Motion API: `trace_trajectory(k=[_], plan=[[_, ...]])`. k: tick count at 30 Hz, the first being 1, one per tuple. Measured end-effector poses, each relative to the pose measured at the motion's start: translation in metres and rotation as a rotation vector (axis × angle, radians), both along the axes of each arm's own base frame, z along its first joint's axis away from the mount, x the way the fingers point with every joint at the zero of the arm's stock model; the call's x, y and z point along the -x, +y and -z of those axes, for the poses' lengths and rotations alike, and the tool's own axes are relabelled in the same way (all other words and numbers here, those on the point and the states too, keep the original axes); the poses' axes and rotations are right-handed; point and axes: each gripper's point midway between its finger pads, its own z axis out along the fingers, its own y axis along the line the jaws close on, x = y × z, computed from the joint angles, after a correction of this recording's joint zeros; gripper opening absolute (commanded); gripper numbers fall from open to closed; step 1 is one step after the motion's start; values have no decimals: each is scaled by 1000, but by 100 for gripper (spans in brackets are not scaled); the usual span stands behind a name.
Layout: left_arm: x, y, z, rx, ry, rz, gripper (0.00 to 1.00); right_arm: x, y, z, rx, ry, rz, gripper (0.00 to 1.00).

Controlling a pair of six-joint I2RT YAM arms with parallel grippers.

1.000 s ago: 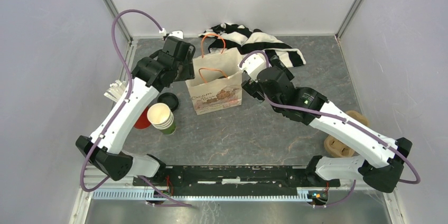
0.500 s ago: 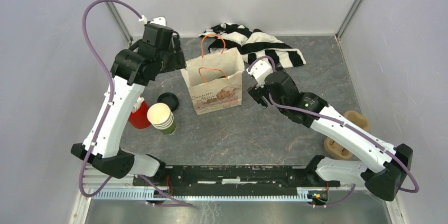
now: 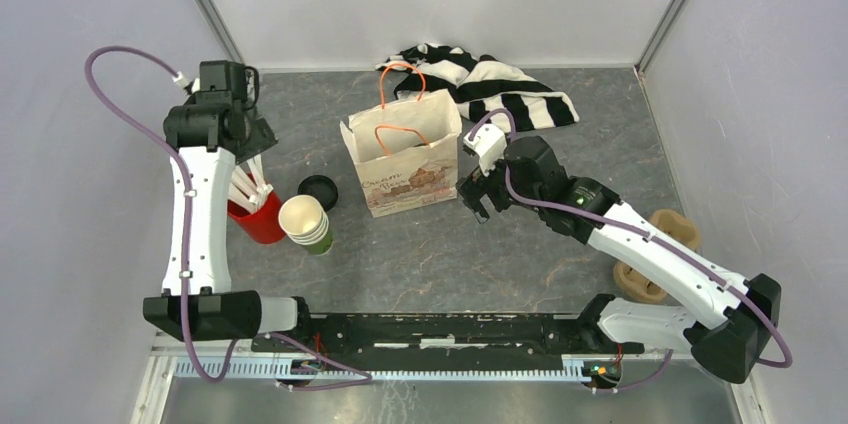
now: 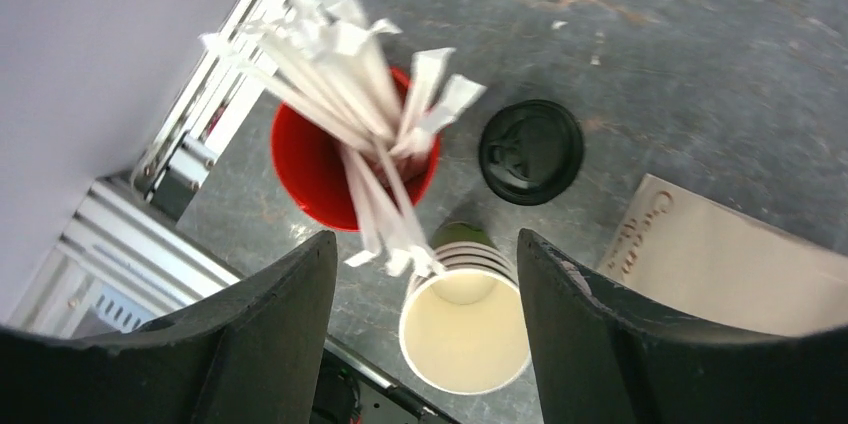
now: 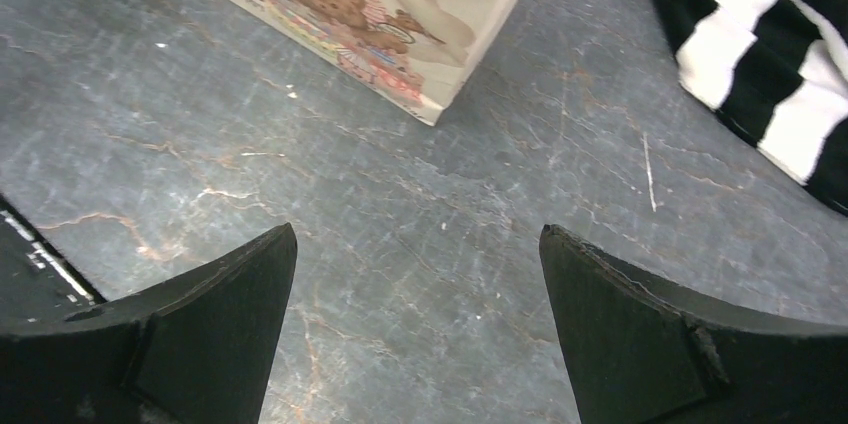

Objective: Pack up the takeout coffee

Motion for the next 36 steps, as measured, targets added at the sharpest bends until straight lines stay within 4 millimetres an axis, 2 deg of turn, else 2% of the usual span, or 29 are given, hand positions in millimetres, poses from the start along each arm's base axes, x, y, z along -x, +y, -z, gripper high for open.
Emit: trace_trajectory(k=[3,6,9,20,30,36], plan=[[7,17,19,15,34,-65,67,6,7,-6,-37,16,-34,98],[6,22,40,34,57,-80,54,13,8,-17,-75,9,-61,98],[1,25,52,42,63,-86,51,18,8,-26,-103,-4,-78,98],[-21,37,48,1,-3,-60,52,27,2,-33,-121,-44,-106,98],[-27,42,67,-36,36,-28,40,35,-8,-27,-116,-58,-111,98],[-31,42,79,-34,54,-22,28,36,-8,-22,-111,-54,-114,98]])
